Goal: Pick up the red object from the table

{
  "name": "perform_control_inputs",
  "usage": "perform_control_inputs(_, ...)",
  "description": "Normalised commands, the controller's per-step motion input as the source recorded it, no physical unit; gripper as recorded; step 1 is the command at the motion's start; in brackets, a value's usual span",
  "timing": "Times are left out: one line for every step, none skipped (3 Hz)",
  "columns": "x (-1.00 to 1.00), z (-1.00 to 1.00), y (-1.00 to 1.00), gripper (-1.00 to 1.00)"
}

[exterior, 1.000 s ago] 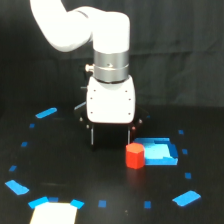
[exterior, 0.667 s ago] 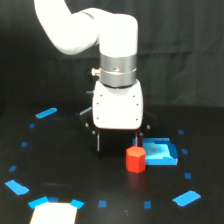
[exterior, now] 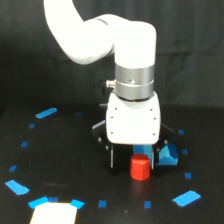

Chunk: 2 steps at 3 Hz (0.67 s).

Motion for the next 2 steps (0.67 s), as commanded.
perform_control_inputs(0.10,-0.34,-0.38,-1.00)
perform_control_inputs(-0.06,-0.05,0.90,-0.77)
